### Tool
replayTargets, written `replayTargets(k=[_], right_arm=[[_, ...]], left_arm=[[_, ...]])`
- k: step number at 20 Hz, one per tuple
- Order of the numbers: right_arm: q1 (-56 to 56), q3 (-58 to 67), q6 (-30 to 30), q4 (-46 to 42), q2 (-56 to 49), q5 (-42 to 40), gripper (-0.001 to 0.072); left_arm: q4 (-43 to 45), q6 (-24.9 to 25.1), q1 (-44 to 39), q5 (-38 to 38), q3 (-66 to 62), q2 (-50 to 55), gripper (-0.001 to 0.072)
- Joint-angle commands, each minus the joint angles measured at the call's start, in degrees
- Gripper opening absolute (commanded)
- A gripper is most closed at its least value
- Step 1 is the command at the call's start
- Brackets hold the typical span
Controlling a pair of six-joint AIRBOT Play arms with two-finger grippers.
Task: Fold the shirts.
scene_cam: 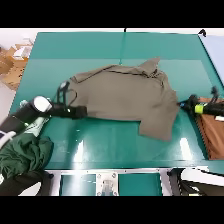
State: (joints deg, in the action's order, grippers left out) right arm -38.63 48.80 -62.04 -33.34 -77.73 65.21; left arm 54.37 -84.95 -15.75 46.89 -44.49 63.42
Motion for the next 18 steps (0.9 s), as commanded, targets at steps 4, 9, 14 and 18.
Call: replayTargets(k=[4,9,14,18], right_arm=[[-0.31,22.18,-1.57,16.70,24.98,1.62,0.0019],[-5.18,46.82,-8.31,16.39,34.86,-5.05,0.0019],[-8.11,59.12,-12.57,11.41,35.34,-6.32,0.0020],[-8.09,55.23,-12.55,9.53,35.30,-4.74,0.0019]], left_arm=[[23.61,-3.04,0.02,28.46,-41.62,-4.90,0.0019],[25.40,-0.02,0.02,36.92,-77.92,-4.90,0.0019],[26.36,1.51,0.02,32.26,-83.80,-10.56,0.0020],[31.91,2.49,0.02,31.43,-79.12,-10.80,0.0020]])
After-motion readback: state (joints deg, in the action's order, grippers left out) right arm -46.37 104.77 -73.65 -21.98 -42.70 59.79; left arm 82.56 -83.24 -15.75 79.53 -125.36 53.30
